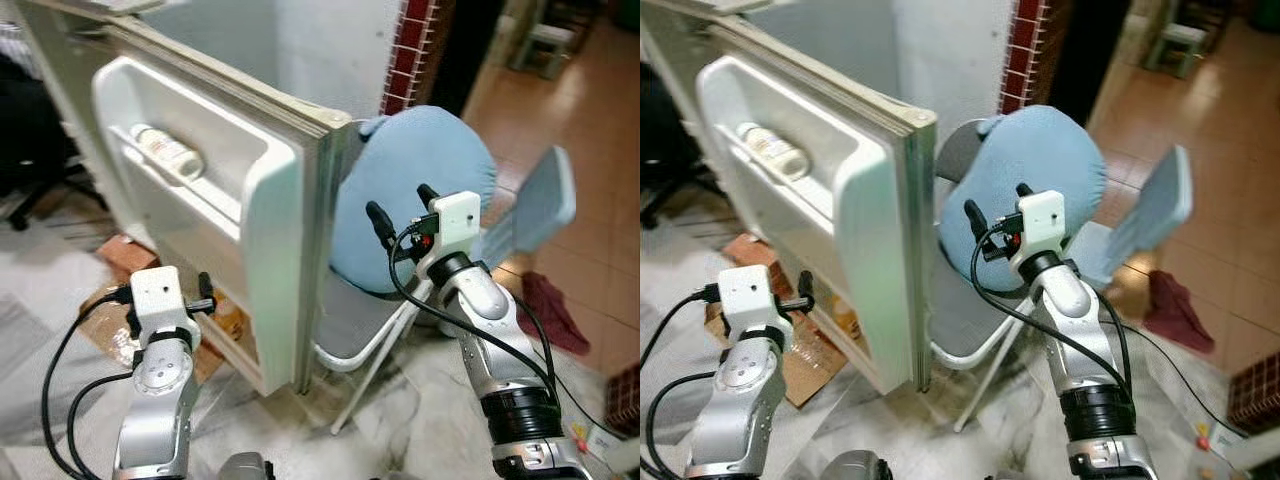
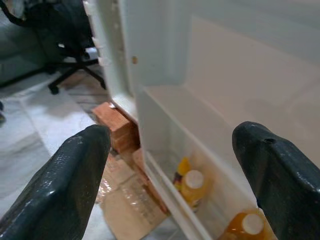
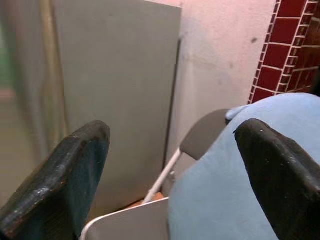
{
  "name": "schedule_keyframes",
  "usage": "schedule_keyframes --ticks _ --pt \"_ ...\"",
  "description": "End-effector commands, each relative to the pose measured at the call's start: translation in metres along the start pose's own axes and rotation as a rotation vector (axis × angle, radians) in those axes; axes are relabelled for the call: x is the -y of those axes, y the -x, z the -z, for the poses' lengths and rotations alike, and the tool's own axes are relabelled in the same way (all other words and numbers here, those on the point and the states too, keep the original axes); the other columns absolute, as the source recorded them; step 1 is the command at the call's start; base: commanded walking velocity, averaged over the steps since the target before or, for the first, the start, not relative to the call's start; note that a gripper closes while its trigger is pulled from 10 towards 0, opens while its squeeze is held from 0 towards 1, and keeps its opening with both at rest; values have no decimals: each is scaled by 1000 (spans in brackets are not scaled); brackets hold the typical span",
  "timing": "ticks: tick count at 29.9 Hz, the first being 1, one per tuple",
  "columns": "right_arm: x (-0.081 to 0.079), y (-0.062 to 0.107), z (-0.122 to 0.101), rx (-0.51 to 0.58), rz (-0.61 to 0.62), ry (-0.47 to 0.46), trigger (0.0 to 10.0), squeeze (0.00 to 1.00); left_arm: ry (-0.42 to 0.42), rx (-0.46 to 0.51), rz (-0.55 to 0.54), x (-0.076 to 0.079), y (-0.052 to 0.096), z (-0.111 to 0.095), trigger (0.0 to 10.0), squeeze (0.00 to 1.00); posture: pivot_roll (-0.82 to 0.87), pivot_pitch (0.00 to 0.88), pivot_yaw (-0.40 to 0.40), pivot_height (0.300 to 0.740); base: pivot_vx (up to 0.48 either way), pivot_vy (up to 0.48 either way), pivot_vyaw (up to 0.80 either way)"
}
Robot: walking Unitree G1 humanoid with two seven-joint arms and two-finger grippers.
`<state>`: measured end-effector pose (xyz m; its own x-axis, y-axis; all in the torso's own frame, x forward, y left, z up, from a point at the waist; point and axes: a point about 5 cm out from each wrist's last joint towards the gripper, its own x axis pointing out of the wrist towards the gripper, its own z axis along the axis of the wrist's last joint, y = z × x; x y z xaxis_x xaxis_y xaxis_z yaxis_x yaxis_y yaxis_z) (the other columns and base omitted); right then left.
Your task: Restocking fridge
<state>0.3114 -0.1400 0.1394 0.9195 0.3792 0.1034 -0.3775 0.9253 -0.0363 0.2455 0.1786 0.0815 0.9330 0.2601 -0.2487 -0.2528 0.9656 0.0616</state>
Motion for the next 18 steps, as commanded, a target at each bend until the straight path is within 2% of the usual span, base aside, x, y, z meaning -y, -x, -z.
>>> schedule_keyframes --ticks 1,5,10,11,15,17,18 --pt "3 2 3 -20 -1 -19 10000 0 -7 23 10 2 0 -7 10000 0 64 0 -15 740 0 0 0" --pt "0 0 3 -11 -26 5 10000 0 -70 26 61 8 1 -8 10000 0 65 0 -8 740 0 0 0" --pt "3 -15 -6 12 45 42 10000 0 -112 -85 313 35 7 4 10000 0 67 0 -2 740 0 0 656" --pt "3 -15 -6 12 45 42 10000 0 -112 -85 313 35 7 4 10000 0 67 0 -2 740 0 0 656" --pt "-4 -30 -9 8 63 27 10000 0 -169 -191 494 53 17 19 10000 0 69 0 2 740 0 0 656" --pt "-9 -35 -10 7 55 24 10000 0 -190 -186 505 55 16 19 10000 0 69 0 3 740 0 0 638" --pt "-19 -42 -13 17 29 -1 10000 0 -216 -202 504 55 15 20 10000 0 74 0 3 740 0 0 613"
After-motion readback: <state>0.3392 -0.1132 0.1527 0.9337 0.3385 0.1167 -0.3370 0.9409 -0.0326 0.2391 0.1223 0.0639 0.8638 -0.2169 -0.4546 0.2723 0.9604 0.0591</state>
